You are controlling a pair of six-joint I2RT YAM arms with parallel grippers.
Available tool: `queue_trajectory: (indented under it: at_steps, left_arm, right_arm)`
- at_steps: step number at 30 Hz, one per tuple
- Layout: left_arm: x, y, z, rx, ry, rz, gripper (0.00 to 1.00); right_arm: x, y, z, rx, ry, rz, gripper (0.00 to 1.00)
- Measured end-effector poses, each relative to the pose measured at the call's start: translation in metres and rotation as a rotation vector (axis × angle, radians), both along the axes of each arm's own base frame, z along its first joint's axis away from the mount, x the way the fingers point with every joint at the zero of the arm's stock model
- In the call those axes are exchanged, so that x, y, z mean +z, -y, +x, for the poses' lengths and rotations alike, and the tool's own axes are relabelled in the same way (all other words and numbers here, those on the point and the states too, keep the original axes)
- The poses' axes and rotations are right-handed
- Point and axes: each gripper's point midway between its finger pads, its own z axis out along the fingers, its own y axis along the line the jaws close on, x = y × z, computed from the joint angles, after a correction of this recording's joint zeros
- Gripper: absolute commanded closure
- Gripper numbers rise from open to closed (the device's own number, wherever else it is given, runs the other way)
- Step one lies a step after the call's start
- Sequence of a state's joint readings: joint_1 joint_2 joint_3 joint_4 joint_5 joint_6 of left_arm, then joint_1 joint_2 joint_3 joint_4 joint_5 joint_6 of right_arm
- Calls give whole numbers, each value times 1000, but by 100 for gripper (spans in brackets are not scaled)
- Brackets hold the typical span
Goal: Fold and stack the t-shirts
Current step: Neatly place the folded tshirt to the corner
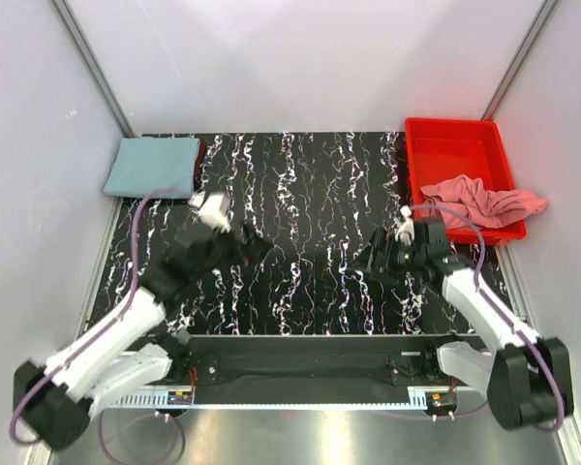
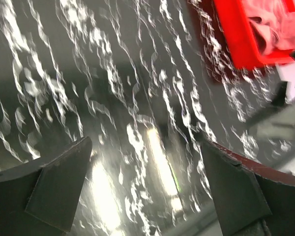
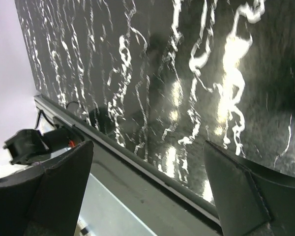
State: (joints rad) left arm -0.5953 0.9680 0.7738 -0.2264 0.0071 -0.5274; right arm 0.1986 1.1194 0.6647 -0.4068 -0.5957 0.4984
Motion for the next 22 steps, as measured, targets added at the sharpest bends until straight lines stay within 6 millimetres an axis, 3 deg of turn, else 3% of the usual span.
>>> queue_trajectory:
  at_steps: [3,6,11,15,19,22]
  left_arm:
    - [-29,-16,-39,18,-44,-96,1]
    - [-40,-28,-64,35,-36,-200,1]
    - [-45,-33,-84,47,19,-426,1]
    - [-76,-31,-94,68,-63,-554,1]
    - [-67,-22,-104,10,-103,-623,1]
    - [-49,-13,-112,-56,-113,-701,1]
  right_arm:
    - [-14,1,-17,-35,35,38,0]
    - [-21,4,-31,-83,79,83,0]
    - [-38,7,-42,-160,96,132,0]
    - [-65,10,-57,-213,0,152,0]
    - [-62,9,-60,-247,22,209,0]
    - [-51,8,-61,-261,64,250,0]
